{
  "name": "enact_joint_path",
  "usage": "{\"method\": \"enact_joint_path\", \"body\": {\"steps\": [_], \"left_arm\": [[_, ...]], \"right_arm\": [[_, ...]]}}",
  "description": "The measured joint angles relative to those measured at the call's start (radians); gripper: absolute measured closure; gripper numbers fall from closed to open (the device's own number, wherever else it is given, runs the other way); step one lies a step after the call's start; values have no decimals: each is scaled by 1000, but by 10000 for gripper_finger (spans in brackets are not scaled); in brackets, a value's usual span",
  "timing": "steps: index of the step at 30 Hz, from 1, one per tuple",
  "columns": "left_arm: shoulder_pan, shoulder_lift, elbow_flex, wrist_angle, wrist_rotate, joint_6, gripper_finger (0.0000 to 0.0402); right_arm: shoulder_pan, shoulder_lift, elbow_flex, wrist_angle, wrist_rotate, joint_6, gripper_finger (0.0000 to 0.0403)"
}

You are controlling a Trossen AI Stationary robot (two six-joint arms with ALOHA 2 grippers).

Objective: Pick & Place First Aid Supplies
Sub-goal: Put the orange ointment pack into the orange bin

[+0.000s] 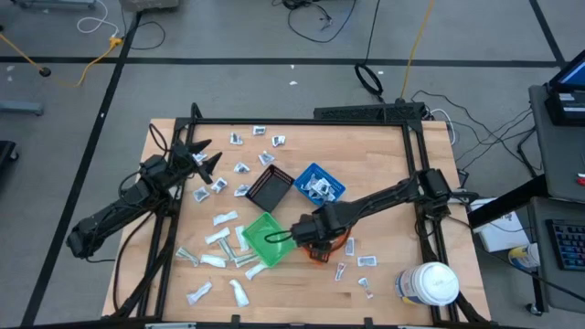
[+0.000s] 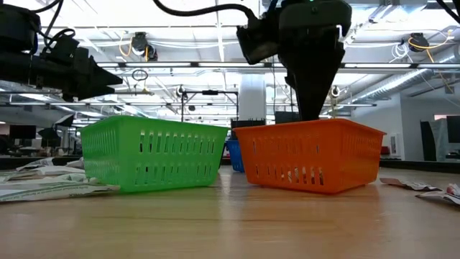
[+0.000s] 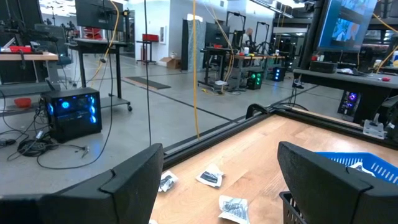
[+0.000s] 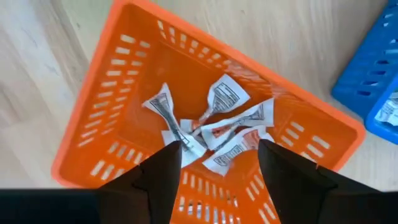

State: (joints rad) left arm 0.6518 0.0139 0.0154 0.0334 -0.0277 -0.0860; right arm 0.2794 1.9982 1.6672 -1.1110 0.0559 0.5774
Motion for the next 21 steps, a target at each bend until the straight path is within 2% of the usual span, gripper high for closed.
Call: {"method": "enact_joint_path", "body": {"steps": [5, 9, 21], "left_arm": [[0, 0, 0, 0, 0, 0, 78], [0, 0, 0, 0, 0, 0, 78], [0, 0, 0, 0, 0, 0, 78]], "right_arm": [[36, -1, -6, -2, 1, -10, 207], [84, -62, -60, -5, -5, -12, 214], [186, -253, -318, -4, -5, 79, 223]]}}
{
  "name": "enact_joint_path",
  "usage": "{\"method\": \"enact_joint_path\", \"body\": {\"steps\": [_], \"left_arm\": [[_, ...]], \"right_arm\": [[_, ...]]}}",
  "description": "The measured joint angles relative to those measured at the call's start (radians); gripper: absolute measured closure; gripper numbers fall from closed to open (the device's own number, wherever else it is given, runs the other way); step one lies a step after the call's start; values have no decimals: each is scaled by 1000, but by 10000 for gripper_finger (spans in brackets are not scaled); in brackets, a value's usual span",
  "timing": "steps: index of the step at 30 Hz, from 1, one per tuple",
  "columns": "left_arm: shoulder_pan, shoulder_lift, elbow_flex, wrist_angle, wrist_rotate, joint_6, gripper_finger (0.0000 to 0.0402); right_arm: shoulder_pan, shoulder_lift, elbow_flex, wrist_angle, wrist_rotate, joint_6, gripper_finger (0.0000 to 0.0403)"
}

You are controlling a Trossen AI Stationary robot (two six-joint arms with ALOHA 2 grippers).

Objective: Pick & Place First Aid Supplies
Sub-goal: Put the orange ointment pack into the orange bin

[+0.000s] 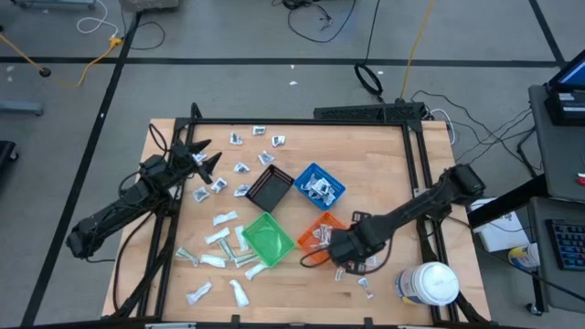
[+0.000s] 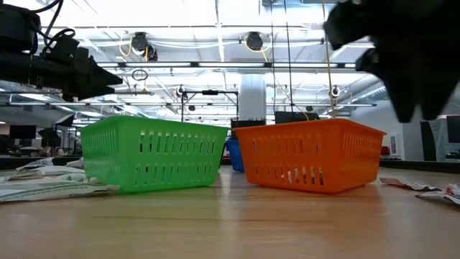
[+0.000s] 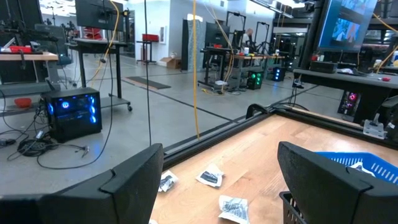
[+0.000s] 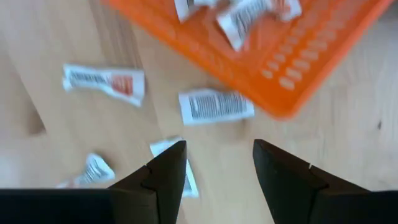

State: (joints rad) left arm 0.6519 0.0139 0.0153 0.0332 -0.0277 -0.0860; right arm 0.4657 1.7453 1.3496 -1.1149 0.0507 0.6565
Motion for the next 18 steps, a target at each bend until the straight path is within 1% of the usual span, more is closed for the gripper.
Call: {"method": "enact_joint_path", "body": {"steps": [9, 11, 15, 18], "left_arm": [[0, 0, 0, 0, 0, 0, 78], [0, 0, 0, -1, 0, 0, 78], [0, 0, 0, 0, 0, 0, 78], [0, 0, 0, 0, 0, 0, 78]], "right_arm": [[73, -95, -104, 17, -3, 21, 222], [86, -98, -124, 37, -9, 45, 222], [107, -80, -176, 127, -73, 70, 222], [122, -63, -214, 181, -80, 91, 222]]}}
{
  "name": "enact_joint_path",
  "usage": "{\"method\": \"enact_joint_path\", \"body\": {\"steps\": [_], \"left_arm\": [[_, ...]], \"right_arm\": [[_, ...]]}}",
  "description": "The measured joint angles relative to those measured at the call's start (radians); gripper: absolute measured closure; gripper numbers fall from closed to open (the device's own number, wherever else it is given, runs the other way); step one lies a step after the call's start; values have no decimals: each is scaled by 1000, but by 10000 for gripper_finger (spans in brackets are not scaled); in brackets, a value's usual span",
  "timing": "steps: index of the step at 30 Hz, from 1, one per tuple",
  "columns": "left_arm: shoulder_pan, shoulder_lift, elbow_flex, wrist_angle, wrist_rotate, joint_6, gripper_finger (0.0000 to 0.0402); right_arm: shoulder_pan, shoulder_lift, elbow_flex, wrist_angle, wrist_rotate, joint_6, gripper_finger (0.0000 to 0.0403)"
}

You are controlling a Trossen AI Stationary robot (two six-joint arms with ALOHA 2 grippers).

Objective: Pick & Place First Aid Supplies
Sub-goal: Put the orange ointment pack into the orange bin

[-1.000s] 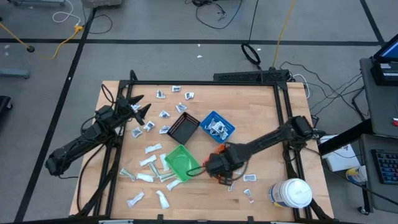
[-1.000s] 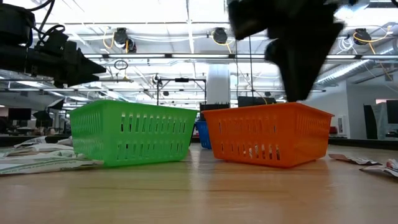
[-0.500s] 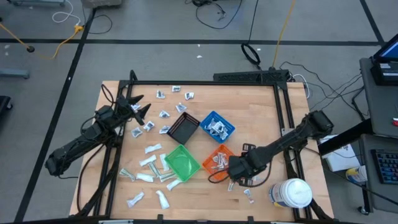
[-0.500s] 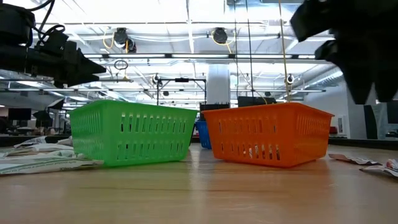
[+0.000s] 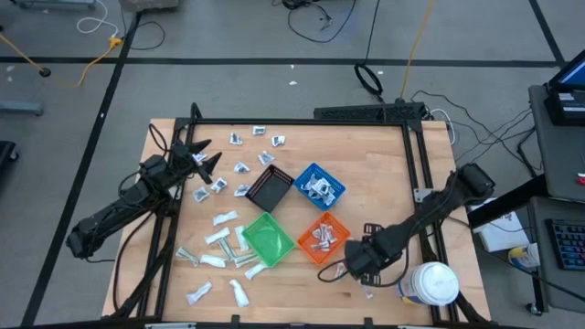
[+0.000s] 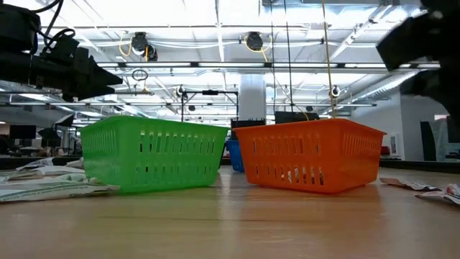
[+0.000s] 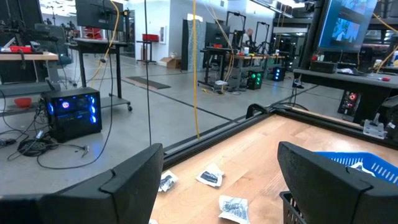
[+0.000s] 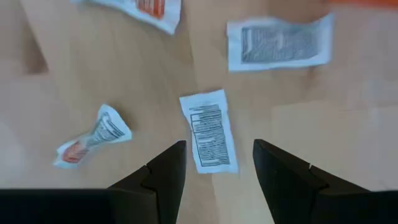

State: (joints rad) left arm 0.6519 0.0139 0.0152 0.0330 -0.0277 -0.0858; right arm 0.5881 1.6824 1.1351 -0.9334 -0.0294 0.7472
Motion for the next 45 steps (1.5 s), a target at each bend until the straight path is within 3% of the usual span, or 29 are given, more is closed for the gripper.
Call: {"method": "enact_joint_path", "body": {"steps": [14, 23, 36, 45], "left_arm": [[0, 0, 0, 0, 0, 0, 78], [0, 0, 0, 0, 0, 0, 78], [0, 0, 0, 0, 0, 0, 78], [0, 0, 0, 0, 0, 0, 78]], "right_arm": [[9, 70, -101, 122, -3, -5, 234], [1, 73, -102, 123, 0, -44, 392], [-44, -18, 26, -156, 2, -103, 402], [-93, -55, 94, -222, 0, -162, 402]]}}
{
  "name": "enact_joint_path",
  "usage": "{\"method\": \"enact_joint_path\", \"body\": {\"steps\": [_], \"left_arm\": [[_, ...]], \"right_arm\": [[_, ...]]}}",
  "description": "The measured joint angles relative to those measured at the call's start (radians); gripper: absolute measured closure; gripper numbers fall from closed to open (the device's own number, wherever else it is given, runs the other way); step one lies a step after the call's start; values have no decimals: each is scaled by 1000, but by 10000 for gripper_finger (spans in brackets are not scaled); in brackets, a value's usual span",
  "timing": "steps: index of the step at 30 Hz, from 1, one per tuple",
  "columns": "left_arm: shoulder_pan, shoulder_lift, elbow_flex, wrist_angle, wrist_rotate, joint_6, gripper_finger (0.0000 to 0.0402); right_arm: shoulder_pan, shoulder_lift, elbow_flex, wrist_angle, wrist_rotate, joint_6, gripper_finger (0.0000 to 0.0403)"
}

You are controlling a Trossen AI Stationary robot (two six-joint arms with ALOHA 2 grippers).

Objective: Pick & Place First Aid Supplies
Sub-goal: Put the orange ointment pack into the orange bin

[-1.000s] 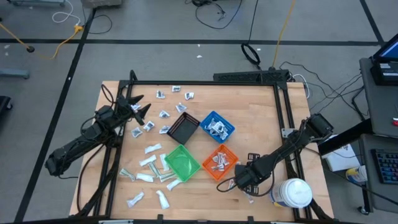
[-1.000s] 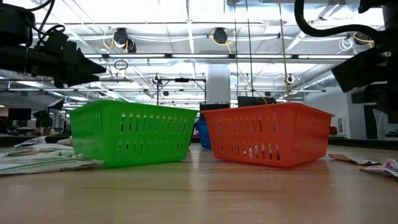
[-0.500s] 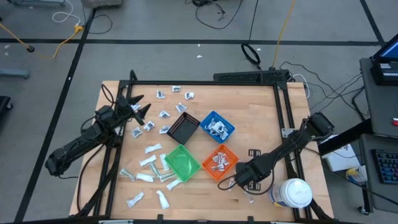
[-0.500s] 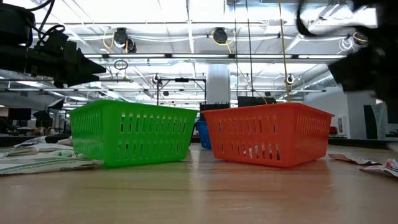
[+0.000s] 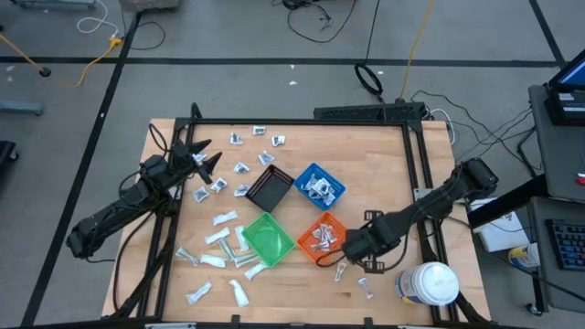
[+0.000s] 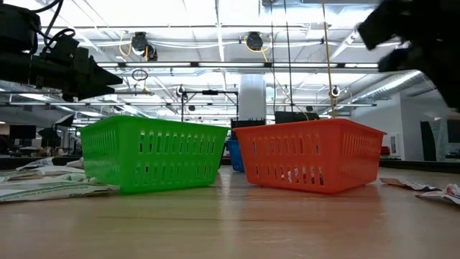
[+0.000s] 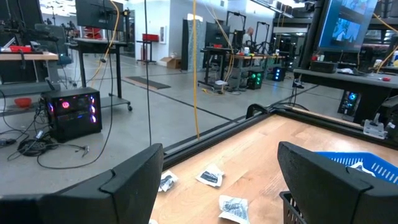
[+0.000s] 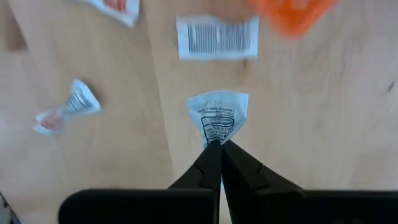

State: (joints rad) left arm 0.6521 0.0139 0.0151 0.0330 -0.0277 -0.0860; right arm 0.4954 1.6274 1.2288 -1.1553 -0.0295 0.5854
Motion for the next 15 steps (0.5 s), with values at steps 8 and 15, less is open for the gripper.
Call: {"method": "enact_joint_path", "body": {"steps": [8, 15], "left_arm": [[0, 0, 0, 0, 0, 0, 78], [0, 0, 0, 0, 0, 0, 78]], "right_arm": [[-110, 114, 222, -14, 3, -163, 402], [-191, 245, 441, -64, 3, -257, 403]]}}
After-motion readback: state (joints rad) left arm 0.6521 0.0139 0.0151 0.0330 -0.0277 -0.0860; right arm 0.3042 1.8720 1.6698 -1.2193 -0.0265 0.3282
